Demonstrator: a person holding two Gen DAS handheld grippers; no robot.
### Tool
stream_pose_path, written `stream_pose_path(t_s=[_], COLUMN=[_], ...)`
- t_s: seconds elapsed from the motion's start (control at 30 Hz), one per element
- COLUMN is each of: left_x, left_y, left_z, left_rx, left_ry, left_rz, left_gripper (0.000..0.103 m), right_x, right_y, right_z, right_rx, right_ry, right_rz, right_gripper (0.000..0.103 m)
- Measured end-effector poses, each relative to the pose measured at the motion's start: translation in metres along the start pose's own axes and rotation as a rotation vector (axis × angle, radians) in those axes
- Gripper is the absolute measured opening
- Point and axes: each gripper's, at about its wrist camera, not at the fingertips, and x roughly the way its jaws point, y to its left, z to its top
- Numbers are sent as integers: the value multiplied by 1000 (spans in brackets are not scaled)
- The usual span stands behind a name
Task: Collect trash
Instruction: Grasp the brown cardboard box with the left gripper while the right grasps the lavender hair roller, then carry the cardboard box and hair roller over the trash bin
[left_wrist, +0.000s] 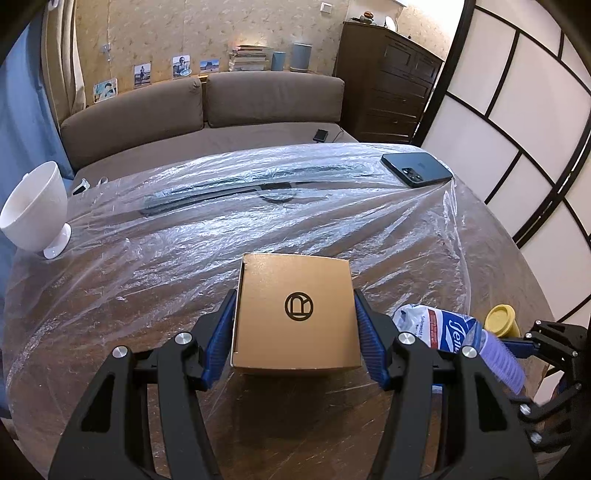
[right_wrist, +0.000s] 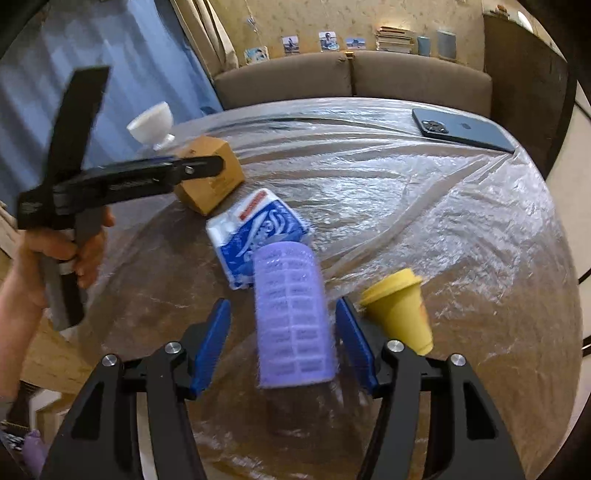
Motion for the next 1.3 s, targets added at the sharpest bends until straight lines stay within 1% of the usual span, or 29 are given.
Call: stream_pose_path(t_s=[0.03,0.13,0.3,0.6,0.67,0.87,1.0,1.3], left_x=[0,-1,-5,-20,-24,-49,-66,-94], left_y=[0,-4,-7,-3,-3,-7,-10,-21], left_z=[0,-3,-6,-12,-15,-32,-47,-79], left_rx=[4,24,40,-7,-20,-28,-56,-93], left_ry=[-1,-12,-40,-77,-81,-112,-129,-135], left_rz=[4,29,50,57,51,53,31,17], left_gripper=[60,60,60,60,59,60,60,60], right_x=[3,2,-13,-33,-39,-48,-53,-62], right_y=[3,9,7,-13,-17,-13,-8,10], right_z=[0,-3,-13,-27,-31,-38,-43,-50], right_rx=[-22,-58,-33,93,121,127,123,81], right_ry=[-2,-12,-52,-86,-94,-106,-106,-104], right_rz=[-21,-34,24,75,100,117,129,157], right_gripper=[37,36,36,36,36,36,36,36])
